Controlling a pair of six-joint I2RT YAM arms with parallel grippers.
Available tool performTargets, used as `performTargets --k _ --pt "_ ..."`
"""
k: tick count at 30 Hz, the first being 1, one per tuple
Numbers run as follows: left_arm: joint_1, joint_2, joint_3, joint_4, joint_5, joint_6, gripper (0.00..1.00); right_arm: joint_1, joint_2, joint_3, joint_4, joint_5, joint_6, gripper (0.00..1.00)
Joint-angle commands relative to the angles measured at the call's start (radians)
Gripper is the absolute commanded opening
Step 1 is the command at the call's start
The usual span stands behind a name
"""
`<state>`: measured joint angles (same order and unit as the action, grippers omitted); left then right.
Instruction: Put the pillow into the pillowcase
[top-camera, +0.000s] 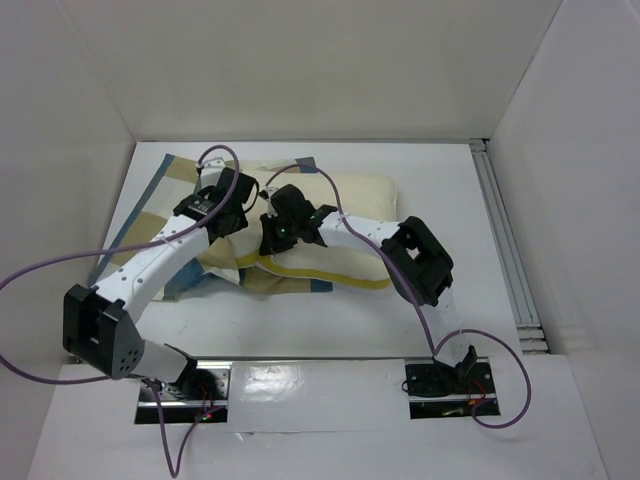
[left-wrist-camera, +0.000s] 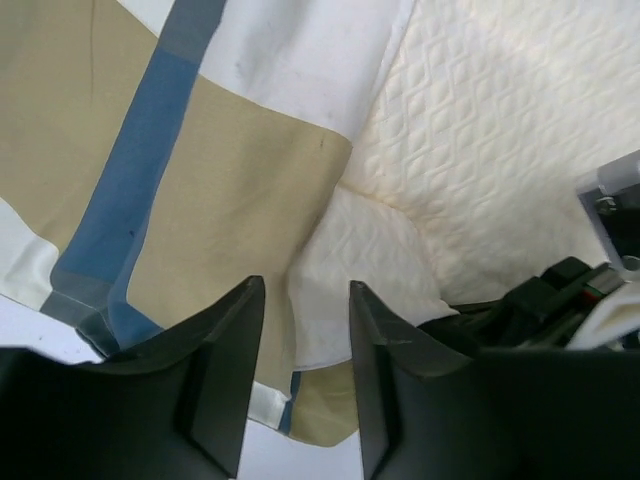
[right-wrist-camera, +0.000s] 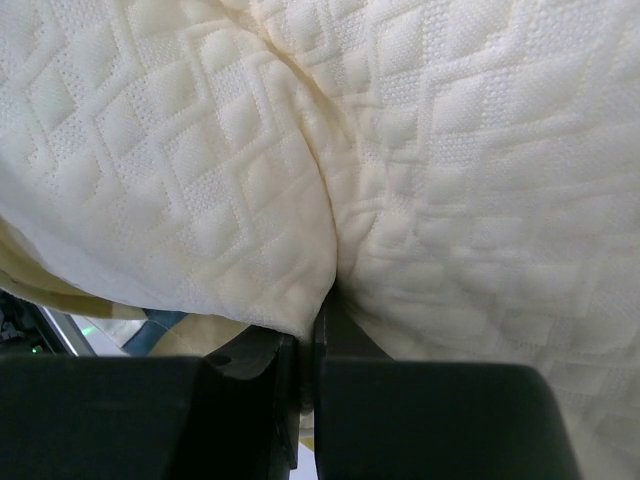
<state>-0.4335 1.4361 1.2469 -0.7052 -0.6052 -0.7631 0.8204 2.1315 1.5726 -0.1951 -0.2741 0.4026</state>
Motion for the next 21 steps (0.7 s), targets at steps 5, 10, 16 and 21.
performTargets --k 5,10,16,21 --pt "0.016 -0.025 0.002 0.013 -0.039 -0.028 0.64 0.022 0.002 0.009 -0.041 0.026 -0.005 0.0" --pt "0.036 0.067 0.022 -0.011 -0.03 -0.05 0.55 0.031 0.002 0.009 -0.041 0.026 -0.015 0.0" --pt "0.036 0.063 0.032 -0.034 -0.03 -0.071 0.32 0.031 0.002 0.0 -0.041 0.026 -0.015 0.0" --pt "0.036 0.038 0.043 -0.025 0.017 -0.035 0.0 0.031 0.002 0.0 -0.041 0.026 -0.015 0.0"
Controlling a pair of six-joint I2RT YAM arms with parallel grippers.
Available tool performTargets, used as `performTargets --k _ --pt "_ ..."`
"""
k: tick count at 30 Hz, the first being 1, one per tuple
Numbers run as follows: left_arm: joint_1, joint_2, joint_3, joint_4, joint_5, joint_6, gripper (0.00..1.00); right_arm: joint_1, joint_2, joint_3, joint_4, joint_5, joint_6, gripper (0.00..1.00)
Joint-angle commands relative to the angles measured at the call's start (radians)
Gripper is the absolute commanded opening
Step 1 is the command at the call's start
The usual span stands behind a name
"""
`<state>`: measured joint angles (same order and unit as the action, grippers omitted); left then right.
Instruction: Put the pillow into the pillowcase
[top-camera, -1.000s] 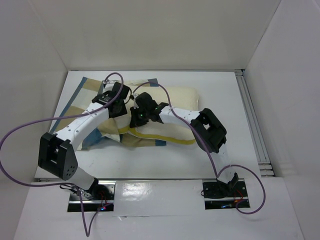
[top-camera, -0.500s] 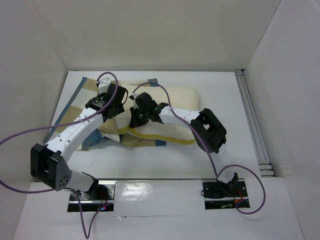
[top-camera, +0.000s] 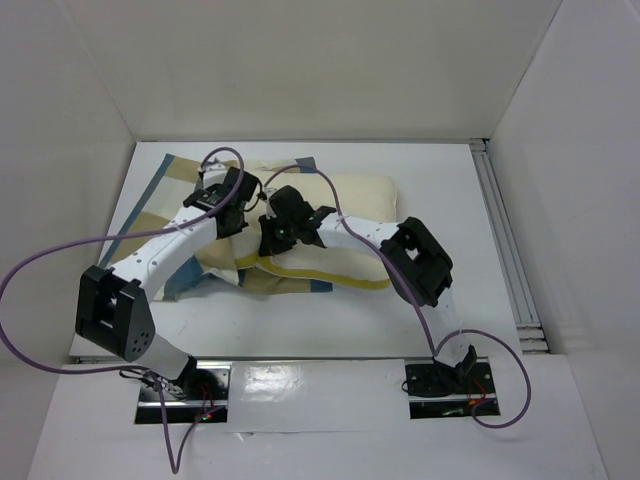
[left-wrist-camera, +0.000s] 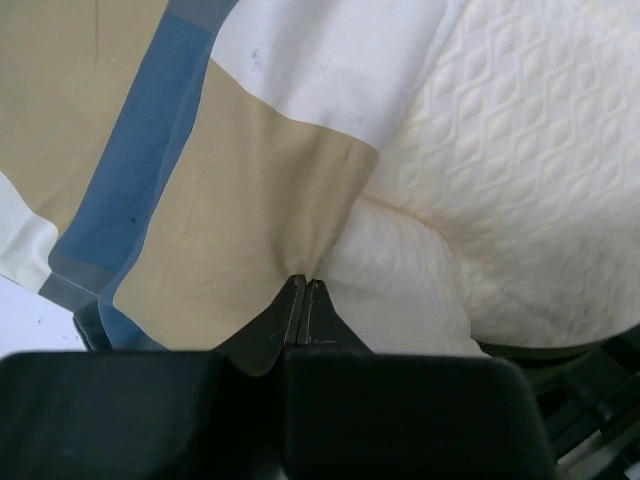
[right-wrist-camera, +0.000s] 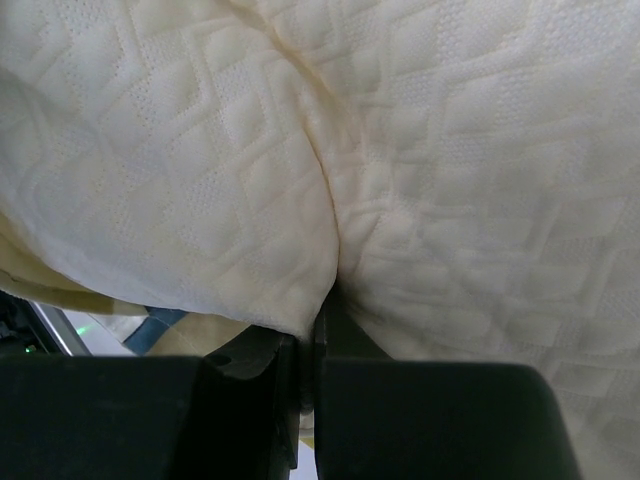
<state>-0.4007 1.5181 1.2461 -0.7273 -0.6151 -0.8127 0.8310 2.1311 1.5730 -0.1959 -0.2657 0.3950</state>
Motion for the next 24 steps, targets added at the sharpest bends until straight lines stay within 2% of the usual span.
performTargets --k 1,5,6,8,11,14,18,21,23,24 --pt "0.003 -0.044 0.056 -0.003 0.049 0.027 0.0 0.02 0.003 -0.001 -0.04 0.017 -0.007 0.0" --pt "-0.015 -0.044 0.082 0.063 0.237 0.092 0.0 0.02 0.003 0.009 -0.04 0.028 0.002 0.0" --pt "-0.015 -0.044 0.094 0.093 0.33 0.092 0.0 0.02 -0.006 0.009 -0.04 0.04 0.002 0.0" --pt "-0.015 -0.055 0.117 0.124 0.417 0.083 0.0 0.02 -0.029 -0.002 -0.025 0.074 0.013 0.0" --pt "-0.015 -0.055 0.188 0.157 0.595 0.072 0.0 0.02 -0.123 -0.053 0.013 0.146 0.051 0.0" --pt "-0.006 -0.064 0.265 0.147 0.653 0.072 0.0 0.029 -0.227 -0.149 0.102 0.255 0.114 0.0" --pt "0.025 -0.082 0.262 0.138 0.701 0.061 0.0 0.063 -0.417 -0.378 0.285 0.377 0.195 0.0" --pt "0.052 -0.061 0.202 0.129 0.701 0.049 0.0 0.088 -0.396 -0.395 0.342 0.393 0.208 0.0" --pt "0.053 -0.042 0.159 0.115 0.71 0.04 0.0 0.1 -0.358 -0.351 0.293 0.384 0.208 0.0" --pt "0.062 -0.042 0.144 0.115 0.71 0.04 0.0 0.1 -0.343 -0.314 0.267 0.369 0.208 0.04"
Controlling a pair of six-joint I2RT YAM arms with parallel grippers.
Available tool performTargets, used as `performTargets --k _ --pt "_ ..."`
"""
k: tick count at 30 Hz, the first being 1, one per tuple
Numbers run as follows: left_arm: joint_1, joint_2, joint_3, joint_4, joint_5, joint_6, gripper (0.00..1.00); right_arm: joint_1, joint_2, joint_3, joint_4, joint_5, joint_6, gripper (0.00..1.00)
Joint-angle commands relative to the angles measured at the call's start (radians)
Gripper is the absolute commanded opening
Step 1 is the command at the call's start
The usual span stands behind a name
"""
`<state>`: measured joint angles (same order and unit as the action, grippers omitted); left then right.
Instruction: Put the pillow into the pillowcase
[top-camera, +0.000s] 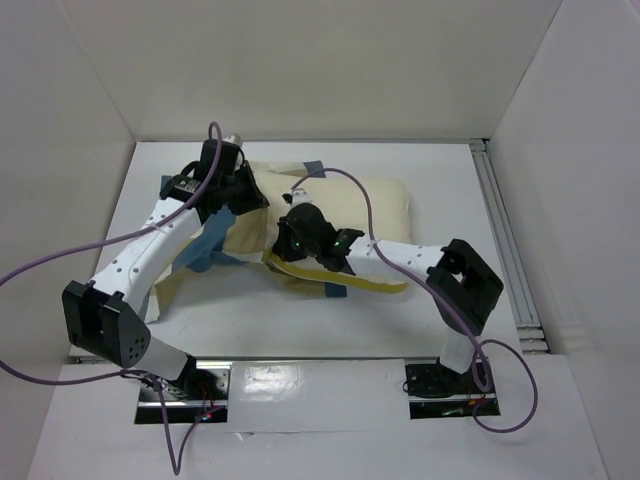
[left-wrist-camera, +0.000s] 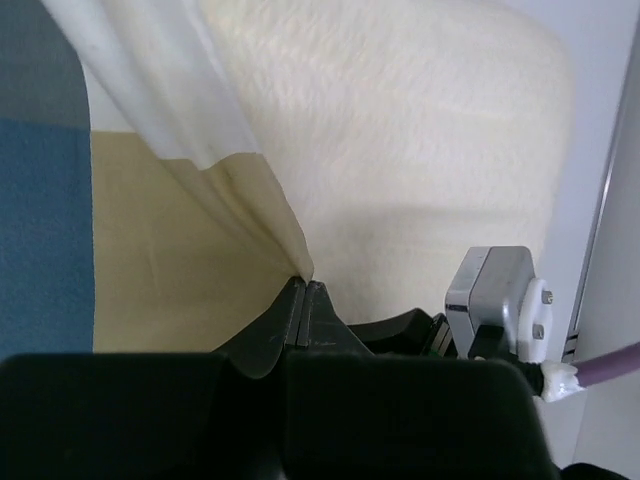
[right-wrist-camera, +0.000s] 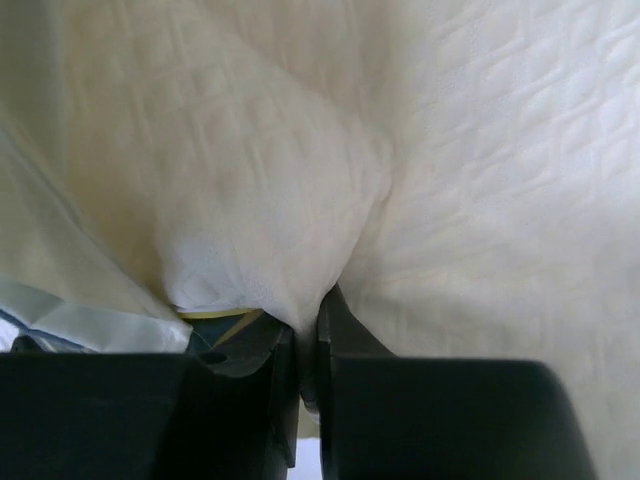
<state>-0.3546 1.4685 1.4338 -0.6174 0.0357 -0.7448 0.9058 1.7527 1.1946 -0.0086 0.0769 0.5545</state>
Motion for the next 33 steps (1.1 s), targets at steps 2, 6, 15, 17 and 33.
performTargets --k 2,6,15,17,33 --pt "0.016 -0.002 -0.065 -0.004 0.059 -0.039 0.0 0.035 0.033 0.065 0.023 0.047 0.039 0.22" --pt "0.025 -0.017 -0.02 -0.034 0.007 0.027 0.42 0.045 -0.097 0.013 -0.069 0.246 0.006 0.79" --pt "0.045 0.247 0.312 -0.191 -0.167 0.134 0.72 -0.117 -0.368 -0.033 -0.352 0.581 -0.057 1.0" --pt "0.045 0.308 0.387 -0.2 -0.235 0.134 0.7 -0.276 -0.378 -0.033 -0.352 0.485 -0.047 1.0" --pt "0.054 0.768 0.794 -0.295 -0.683 0.116 0.67 -0.751 -0.157 -0.079 -0.277 -0.031 -0.057 1.0"
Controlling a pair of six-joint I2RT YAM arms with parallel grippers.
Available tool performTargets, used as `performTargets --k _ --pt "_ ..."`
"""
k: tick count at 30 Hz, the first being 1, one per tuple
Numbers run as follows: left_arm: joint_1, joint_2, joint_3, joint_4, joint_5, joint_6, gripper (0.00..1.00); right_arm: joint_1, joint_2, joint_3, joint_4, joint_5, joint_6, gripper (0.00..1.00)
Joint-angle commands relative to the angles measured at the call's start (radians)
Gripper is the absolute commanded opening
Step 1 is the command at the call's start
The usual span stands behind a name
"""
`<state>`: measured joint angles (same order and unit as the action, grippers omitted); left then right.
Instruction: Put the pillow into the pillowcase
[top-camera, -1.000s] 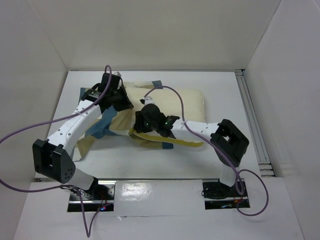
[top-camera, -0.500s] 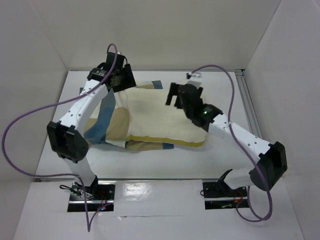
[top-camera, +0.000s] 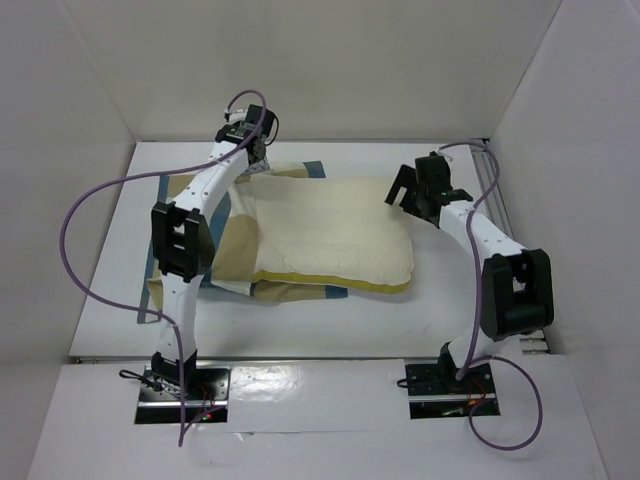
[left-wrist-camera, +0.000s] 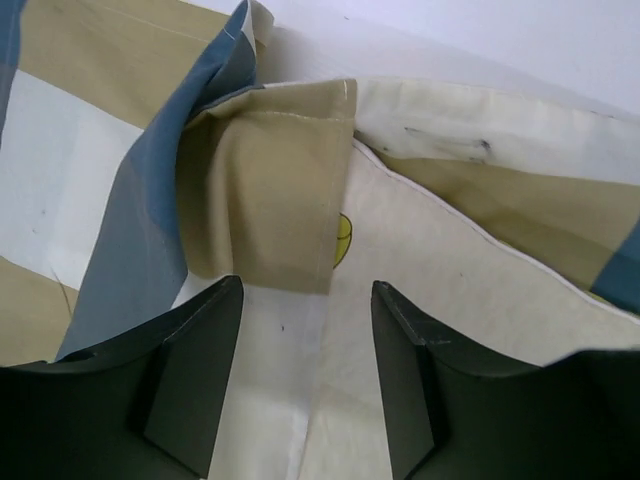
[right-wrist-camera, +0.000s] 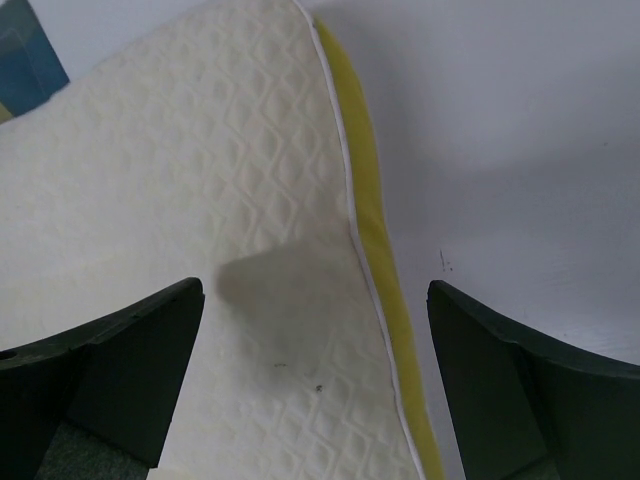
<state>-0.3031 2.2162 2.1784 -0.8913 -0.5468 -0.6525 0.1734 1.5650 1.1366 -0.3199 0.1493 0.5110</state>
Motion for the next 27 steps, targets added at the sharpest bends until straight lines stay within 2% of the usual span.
performTargets --k 1,5,8,11,13,16,18,19,20,21,23,24,25,27 --pt "0.013 0.033 0.06 -0.009 -0.1 0.034 0.67 -0.028 0.062 -0.034 0.048 -0.144 -0.014 1.0" --pt "0.024 0.106 0.095 -0.009 -0.075 0.057 0.62 -0.028 0.112 -0.054 0.082 -0.211 -0.023 1.0" --pt "0.024 0.115 0.078 -0.009 -0.088 0.031 0.48 -0.028 0.112 -0.08 0.108 -0.235 -0.023 1.0" --pt "0.033 0.089 0.034 0.046 -0.047 0.066 0.42 -0.028 0.121 -0.09 0.117 -0.249 -0.035 1.0" --pt "0.042 0.089 0.052 0.046 -0.035 0.067 0.34 -0.028 0.132 -0.09 0.117 -0.26 -0.046 0.97" --pt "0.052 0.099 0.063 0.037 -0.022 0.076 0.19 -0.028 0.132 -0.09 0.117 -0.269 -0.046 0.86" --pt "0.052 0.099 0.063 0.037 -0.012 0.076 0.1 -0.028 0.132 -0.1 0.126 -0.292 -0.046 0.7" --pt "0.052 0.099 0.063 0.037 -0.012 0.076 0.0 -0.028 0.122 -0.1 0.127 -0.304 -0.046 0.62" --pt "0.052 0.099 0.063 0.037 -0.002 0.076 0.0 -0.028 0.122 -0.1 0.127 -0.315 -0.046 0.53" --pt "0.052 0.099 0.063 0.037 0.02 0.076 0.0 -0.028 0.113 -0.1 0.137 -0.324 -0.046 0.3" --pt "0.052 0.066 0.041 0.048 0.062 0.076 0.0 -0.028 0.101 -0.11 0.159 -0.35 -0.055 0.09" --pt "0.052 0.051 0.029 0.067 0.102 0.091 0.0 -0.019 0.087 -0.121 0.172 -0.399 -0.055 0.03" --pt "0.042 0.033 0.011 0.098 0.213 0.114 0.0 -0.008 0.087 -0.121 0.195 -0.424 -0.055 0.0" --pt "0.021 -0.022 -0.049 0.174 0.315 0.154 0.0 0.021 0.073 -0.121 0.208 -0.48 -0.069 0.0"
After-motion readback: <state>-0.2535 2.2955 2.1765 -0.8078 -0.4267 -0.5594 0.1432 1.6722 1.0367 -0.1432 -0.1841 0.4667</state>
